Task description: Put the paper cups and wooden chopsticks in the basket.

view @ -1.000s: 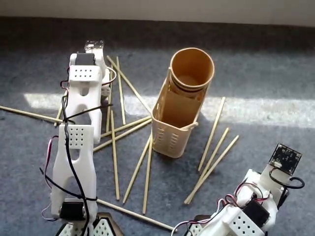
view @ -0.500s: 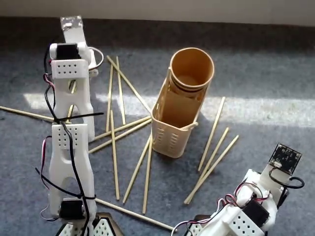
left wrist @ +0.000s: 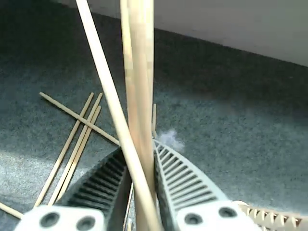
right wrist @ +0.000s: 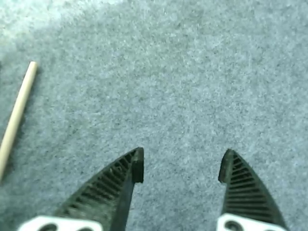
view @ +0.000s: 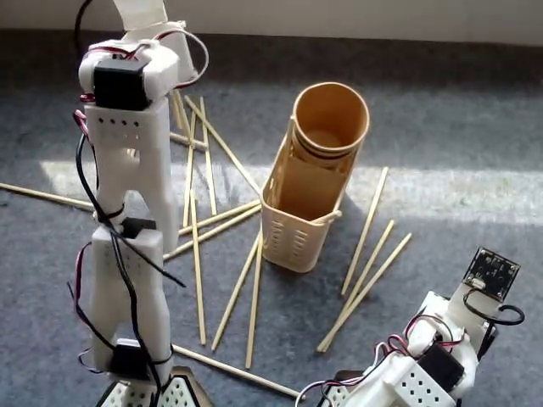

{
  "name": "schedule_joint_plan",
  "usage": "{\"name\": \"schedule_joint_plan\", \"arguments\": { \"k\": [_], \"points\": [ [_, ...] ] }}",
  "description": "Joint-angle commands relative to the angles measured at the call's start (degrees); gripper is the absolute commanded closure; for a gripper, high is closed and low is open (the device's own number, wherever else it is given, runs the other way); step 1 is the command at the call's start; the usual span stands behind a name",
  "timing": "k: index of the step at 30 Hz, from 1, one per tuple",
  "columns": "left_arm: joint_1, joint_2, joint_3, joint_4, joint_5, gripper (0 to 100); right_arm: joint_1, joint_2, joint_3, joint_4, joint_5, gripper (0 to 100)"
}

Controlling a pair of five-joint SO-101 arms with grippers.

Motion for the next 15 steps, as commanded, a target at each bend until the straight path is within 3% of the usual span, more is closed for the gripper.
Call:
{"name": "schedule_joint_plan", "arguments": {
  "k": [1,15],
  "points": [
    [4.2,-9.6,-2.9,-1.7,2.2,100,-0.4,0.4,7.4,0.3,-0.4,74.3],
    [8.9,-24.7,-3.0,-0.7,1.9,100,-0.5,0.4,7.4,0.3,-0.4,74.3]
  ]
}}
